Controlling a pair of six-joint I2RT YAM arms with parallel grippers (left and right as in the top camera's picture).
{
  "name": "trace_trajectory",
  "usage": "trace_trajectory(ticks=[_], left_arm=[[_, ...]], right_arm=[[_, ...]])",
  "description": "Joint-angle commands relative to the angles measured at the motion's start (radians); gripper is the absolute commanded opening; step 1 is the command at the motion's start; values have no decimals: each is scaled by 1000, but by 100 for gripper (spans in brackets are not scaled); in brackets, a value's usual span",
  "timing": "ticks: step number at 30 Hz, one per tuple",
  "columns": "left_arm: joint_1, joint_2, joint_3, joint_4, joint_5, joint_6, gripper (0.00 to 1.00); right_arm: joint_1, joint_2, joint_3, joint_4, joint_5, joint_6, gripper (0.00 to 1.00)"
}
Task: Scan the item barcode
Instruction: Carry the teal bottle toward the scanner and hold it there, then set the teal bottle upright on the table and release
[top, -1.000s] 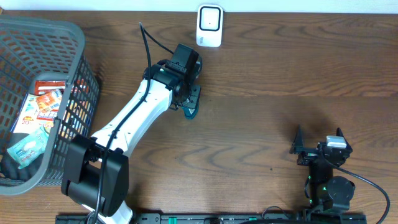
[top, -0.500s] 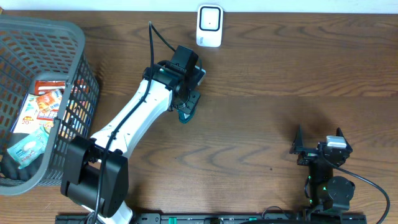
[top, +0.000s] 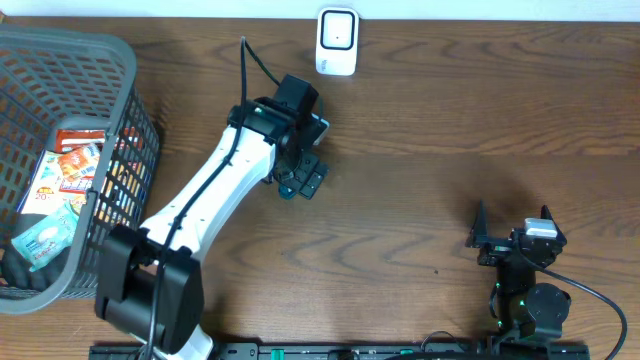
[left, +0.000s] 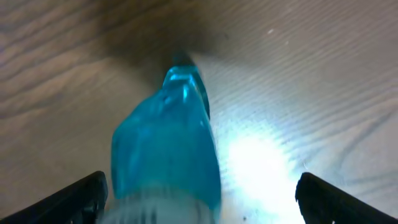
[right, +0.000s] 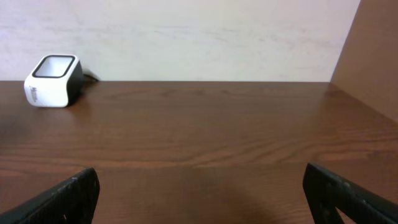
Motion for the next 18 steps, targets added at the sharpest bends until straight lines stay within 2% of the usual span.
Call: trace_trajectory(ticks=[1,6,8,14,18], left_arm=[[2,-94,58,-15,-8,-6,97],[3,-230,63,-13,-26,-29,98],[6,-289,67,-13,-122,-88,98],[75,-499,92,-11,-530,-315,99],[248,-621,93,2,-578,-459,99]], right_arm=[[-4,-4,-2,-4,1,-13,99],[-4,-4,-2,-4,1,-13,99],[-4,-4,-2,-4,1,-13,99],[-4,-4,-2,-4,1,-13,99],[-4,-4,-2,-4,1,-13,99]])
